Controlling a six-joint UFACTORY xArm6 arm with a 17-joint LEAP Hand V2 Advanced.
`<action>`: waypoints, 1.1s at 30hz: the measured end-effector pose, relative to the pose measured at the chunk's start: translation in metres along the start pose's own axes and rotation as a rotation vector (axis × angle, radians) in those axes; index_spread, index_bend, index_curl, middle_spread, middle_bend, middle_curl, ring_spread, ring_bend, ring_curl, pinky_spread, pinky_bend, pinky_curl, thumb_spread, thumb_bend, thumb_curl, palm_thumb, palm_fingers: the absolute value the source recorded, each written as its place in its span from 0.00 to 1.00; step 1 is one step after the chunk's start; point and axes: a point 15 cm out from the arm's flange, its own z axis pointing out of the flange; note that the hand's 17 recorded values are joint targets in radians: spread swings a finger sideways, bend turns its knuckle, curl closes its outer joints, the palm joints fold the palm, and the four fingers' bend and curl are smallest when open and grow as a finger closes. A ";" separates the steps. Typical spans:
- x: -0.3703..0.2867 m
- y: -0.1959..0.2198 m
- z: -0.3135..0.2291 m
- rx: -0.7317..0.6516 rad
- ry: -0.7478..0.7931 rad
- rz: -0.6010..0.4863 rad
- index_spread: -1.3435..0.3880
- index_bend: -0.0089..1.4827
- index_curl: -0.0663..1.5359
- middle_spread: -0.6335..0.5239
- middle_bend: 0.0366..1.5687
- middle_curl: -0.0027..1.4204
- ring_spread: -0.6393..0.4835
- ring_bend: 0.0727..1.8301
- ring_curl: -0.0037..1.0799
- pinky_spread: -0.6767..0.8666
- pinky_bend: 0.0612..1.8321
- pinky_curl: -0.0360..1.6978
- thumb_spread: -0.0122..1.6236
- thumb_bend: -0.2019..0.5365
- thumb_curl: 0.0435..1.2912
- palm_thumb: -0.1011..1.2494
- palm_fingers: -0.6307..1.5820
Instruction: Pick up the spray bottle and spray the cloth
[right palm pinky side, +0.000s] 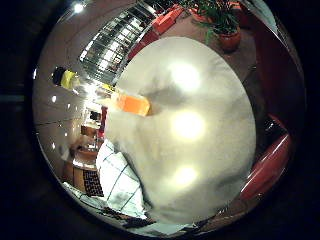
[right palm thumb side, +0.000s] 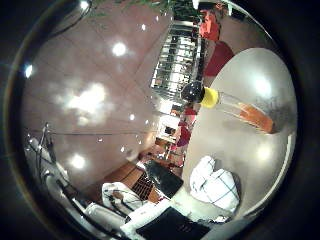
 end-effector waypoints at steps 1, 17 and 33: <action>-0.001 -0.001 0.006 -0.007 0.001 -0.004 0.68 0.11 0.20 0.71 0.17 0.24 0.77 0.22 0.22 0.71 0.24 0.18 0.64 0.24 0.20 0.40 0.33; -0.042 -0.013 0.127 -0.061 -0.100 0.041 0.65 0.13 0.23 0.52 0.33 0.31 0.52 0.47 0.31 0.41 0.38 0.18 0.65 0.31 0.28 0.77 0.73; -0.084 -0.012 0.148 -0.122 -0.187 0.124 0.66 0.72 0.47 0.45 0.78 0.45 0.44 0.74 0.50 0.30 0.70 0.37 0.67 0.26 0.35 0.87 0.86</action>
